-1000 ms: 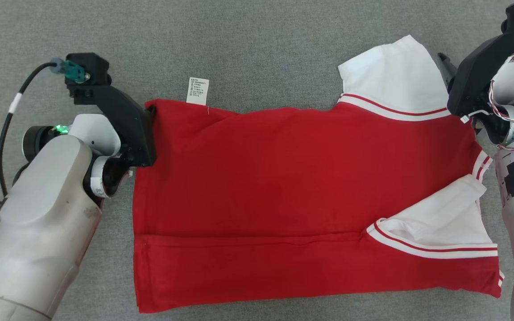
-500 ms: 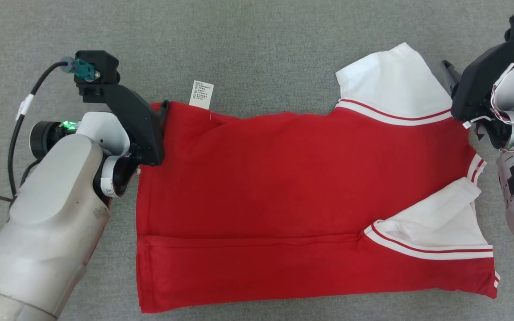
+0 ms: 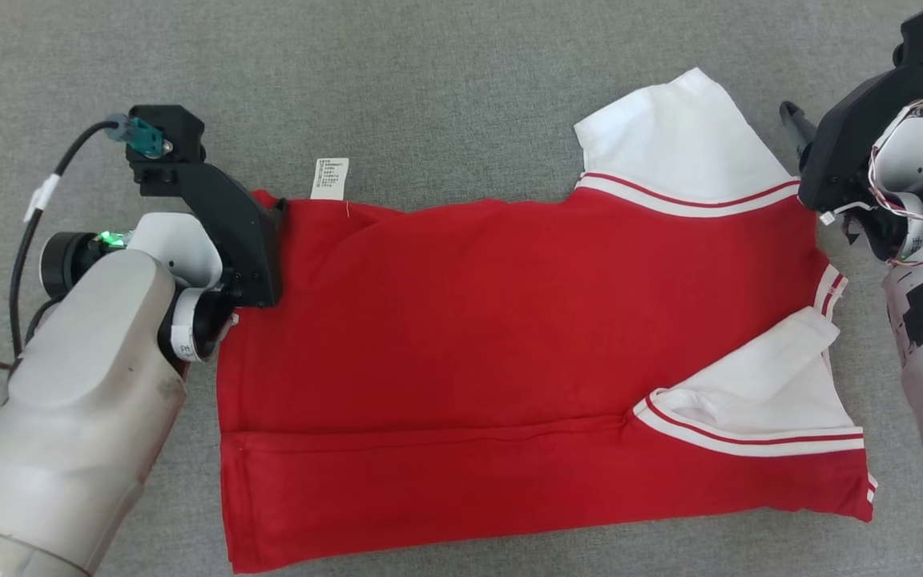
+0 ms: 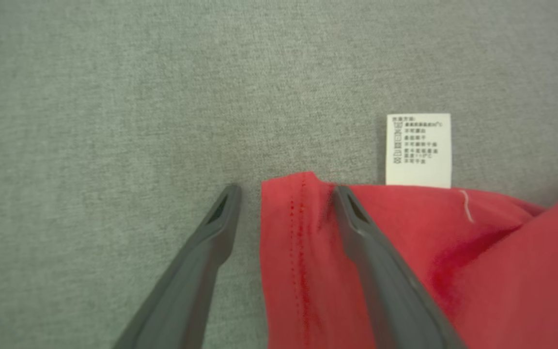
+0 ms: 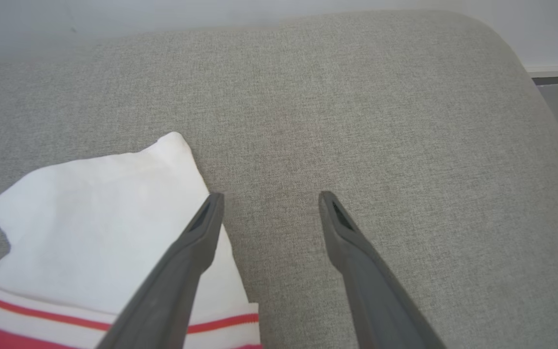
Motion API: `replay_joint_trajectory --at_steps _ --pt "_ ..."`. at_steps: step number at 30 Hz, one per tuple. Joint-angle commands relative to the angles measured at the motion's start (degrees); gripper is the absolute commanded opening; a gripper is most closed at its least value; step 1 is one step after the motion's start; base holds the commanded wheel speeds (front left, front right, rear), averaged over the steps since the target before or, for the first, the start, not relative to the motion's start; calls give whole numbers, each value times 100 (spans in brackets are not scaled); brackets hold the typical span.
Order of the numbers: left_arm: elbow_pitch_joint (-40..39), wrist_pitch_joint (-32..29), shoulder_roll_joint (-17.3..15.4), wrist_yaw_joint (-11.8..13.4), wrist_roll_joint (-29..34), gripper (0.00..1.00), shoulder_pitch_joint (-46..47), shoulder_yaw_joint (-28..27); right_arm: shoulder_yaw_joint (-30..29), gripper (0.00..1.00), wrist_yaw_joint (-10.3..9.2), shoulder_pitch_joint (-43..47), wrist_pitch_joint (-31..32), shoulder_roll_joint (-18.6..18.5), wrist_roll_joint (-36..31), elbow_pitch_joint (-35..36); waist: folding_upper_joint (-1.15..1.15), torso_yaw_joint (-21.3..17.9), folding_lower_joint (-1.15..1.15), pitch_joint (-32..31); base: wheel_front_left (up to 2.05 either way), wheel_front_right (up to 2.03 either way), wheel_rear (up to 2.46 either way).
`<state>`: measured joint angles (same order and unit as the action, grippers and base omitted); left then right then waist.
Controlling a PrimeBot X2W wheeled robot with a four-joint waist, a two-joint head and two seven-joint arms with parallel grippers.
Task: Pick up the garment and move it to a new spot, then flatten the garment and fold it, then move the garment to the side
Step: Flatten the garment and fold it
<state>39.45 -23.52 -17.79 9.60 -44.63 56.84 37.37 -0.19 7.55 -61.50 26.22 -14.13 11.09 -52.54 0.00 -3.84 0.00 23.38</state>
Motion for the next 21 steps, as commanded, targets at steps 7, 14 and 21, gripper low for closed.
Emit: replay_joint_trajectory --at_steps 7,14,21 --pt "-74 -27 -212 58 -39 0 -12 -78 127 100 -13 -203 35 -183 3 20 0 57 0 133 0 0 0" --pt "-430 44 -327 54 -134 0 -96 -173 284 100 -13 -350 111 -202 117 84 0 157 0 320 0 0 0" --pt "-684 68 -405 100 -148 0 -164 -192 478 100 -13 -354 40 -26 429 264 0 220 0 368 0 0 0"
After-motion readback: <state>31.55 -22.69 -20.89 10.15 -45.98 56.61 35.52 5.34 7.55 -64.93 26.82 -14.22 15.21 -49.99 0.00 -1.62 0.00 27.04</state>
